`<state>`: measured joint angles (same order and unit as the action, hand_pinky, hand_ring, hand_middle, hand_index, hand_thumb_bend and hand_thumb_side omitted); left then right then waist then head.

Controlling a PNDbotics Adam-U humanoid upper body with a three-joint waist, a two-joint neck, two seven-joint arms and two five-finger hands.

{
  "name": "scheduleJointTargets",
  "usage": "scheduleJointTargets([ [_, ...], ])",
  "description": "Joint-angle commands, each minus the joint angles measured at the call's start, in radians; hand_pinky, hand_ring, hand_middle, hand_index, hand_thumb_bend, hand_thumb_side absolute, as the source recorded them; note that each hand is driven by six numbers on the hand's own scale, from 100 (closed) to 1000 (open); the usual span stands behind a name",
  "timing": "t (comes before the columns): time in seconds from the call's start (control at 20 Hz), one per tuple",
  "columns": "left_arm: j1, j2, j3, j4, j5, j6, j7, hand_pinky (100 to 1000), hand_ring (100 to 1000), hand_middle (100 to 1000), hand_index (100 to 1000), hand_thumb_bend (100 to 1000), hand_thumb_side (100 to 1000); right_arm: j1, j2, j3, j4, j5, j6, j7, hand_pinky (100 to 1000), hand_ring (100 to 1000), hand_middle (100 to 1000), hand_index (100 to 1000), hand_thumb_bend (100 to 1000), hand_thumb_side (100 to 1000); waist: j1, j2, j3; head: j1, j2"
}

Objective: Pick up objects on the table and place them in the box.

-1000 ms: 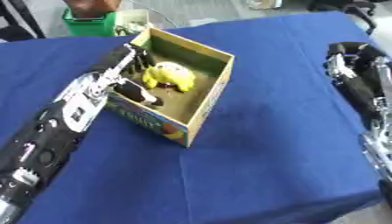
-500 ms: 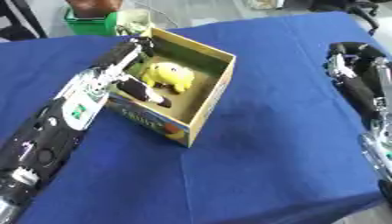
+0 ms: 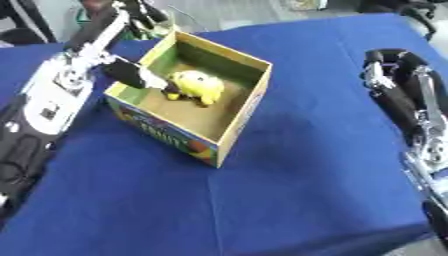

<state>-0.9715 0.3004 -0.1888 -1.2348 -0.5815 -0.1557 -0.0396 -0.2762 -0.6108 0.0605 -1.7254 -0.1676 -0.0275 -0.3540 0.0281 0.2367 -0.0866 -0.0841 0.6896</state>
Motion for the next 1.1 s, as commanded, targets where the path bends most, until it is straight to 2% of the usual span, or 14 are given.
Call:
scheduleJointTargets([
  [0.05, 0.026, 0.086, 0.075, -0.097, 0.053, 0.004, 0.05, 549, 649, 641, 726, 997, 356, 0.0, -0.024, -0.021, -0.003, 0.004, -0.005, -0.01, 605, 603, 612, 695, 100, 522, -0.006, -0.022, 0.012, -0.018, 0.003],
  [0.3, 0.157, 0.139, 0.17, -0.232, 0.136, 0.073, 0.133, 535, 633, 625, 712, 949, 365, 0.009, -0.023, -0.03, -0.002, 0.006, -0.011, -0.019, 605, 602, 610, 696, 100, 522, -0.007, -0.022, 0.045, -0.026, 0.006],
  [0.5, 0.268, 0.133, 0.223, -0.34, 0.204, 0.14, 0.201, 525, 625, 617, 699, 930, 363, 0.016, -0.021, -0.036, -0.002, 0.007, -0.015, -0.027, 605, 601, 607, 695, 100, 525, -0.006, -0.018, 0.066, -0.016, 0.005],
  [0.9, 0.478, 0.093, 0.259, -0.487, 0.333, 0.269, 0.319, 510, 614, 605, 686, 918, 369, 0.02, -0.015, -0.036, -0.001, 0.005, -0.019, -0.036, 603, 597, 602, 695, 100, 524, -0.01, -0.025, 0.076, 0.033, 0.028],
  [1.1, 0.563, 0.084, 0.265, -0.556, 0.403, 0.303, 0.342, 506, 611, 602, 683, 916, 371, 0.02, -0.012, -0.035, 0.0, 0.002, -0.019, -0.041, 602, 595, 600, 693, 100, 525, -0.011, -0.027, 0.073, 0.045, 0.038],
])
